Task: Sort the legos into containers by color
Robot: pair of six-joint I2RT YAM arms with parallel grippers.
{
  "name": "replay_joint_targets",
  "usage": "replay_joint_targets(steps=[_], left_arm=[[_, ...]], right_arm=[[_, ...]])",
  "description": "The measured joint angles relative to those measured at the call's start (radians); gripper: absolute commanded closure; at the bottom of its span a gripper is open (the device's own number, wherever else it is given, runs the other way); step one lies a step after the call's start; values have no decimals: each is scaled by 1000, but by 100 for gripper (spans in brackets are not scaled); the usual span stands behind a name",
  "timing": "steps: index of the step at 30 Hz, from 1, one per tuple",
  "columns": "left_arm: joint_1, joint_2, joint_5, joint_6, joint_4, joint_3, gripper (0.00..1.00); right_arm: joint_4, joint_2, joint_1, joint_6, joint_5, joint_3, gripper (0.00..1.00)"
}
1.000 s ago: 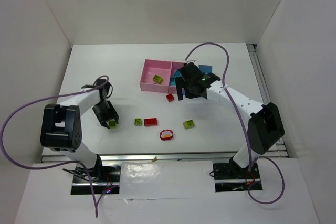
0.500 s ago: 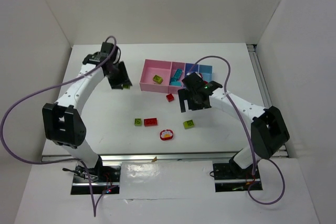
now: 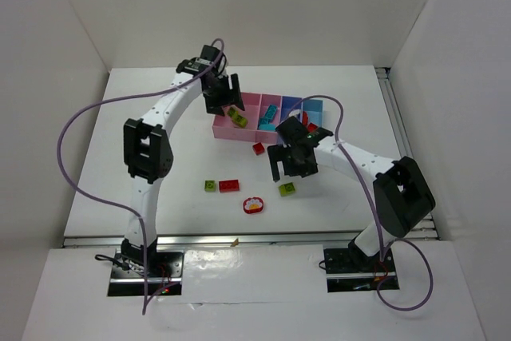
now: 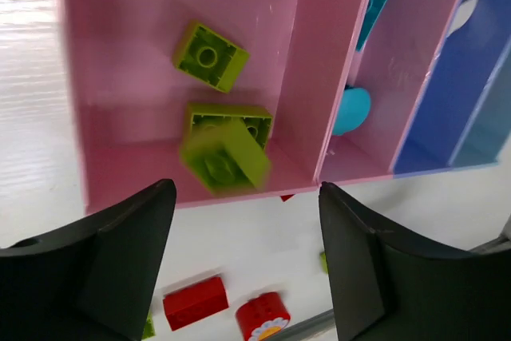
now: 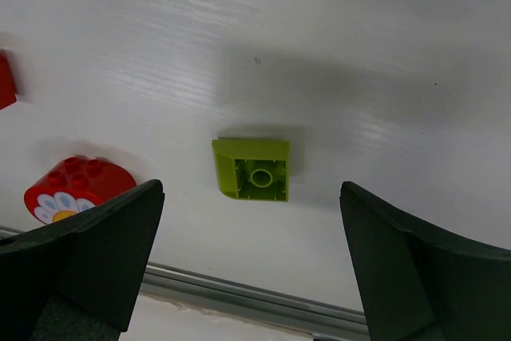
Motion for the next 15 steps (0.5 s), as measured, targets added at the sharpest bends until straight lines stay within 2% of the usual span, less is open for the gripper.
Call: replay_joint_targets(steps=[4,6,7,12,15], left_arm=[[-39,63,8,5,-26,24,8],[-53,62,11,4,-34,24,8],[-58,56,13,4,-31,24,8],[-55,17,11,6,-30,21,8],[-54,-60,2,11,-23,-38,8]], right_arm=[[13,4,0,0,-27,-20,3],[19,11,0,0,-35,-33,5],[21,14,0,0,-37,-39,9],[27,62,0,-10,-49,-52,11],[44,92,0,-21,-54,-62,20]])
